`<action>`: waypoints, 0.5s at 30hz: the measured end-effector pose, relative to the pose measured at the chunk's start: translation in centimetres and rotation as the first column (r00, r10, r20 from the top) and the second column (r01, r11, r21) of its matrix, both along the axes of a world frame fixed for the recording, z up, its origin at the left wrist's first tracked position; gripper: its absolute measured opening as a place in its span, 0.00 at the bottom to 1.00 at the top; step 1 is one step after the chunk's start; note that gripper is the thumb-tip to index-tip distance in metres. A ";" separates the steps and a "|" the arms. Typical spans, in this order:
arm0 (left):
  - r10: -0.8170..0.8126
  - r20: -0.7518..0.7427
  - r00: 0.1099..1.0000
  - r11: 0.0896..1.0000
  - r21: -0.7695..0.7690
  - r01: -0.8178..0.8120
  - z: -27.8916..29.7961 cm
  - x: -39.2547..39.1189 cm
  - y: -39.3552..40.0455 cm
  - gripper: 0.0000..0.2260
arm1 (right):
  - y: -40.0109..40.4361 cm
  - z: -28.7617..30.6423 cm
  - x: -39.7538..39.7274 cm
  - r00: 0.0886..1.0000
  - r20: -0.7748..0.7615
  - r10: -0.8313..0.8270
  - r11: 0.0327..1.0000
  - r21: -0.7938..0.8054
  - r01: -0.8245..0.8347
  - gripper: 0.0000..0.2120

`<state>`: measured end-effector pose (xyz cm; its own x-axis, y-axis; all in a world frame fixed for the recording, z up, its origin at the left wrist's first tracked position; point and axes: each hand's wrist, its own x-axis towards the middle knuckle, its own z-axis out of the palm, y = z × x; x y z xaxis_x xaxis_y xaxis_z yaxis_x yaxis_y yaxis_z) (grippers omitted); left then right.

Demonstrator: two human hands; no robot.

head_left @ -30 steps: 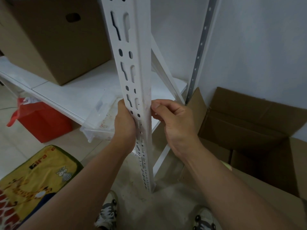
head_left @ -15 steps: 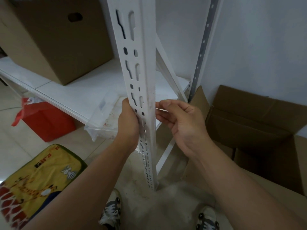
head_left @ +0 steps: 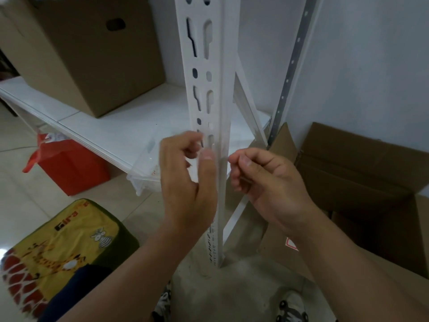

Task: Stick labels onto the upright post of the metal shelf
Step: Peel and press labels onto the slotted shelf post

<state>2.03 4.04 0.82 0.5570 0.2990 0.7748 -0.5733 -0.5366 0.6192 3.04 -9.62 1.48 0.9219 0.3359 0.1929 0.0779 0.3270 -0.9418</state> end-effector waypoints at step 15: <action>-0.218 -0.237 0.947 0.964 0.098 0.246 0.2 -1.1 0.8 0.04 | 0.5 -1.6 0.2 0.564 0.801 -0.200 0.630 -0.336 0.700 0.10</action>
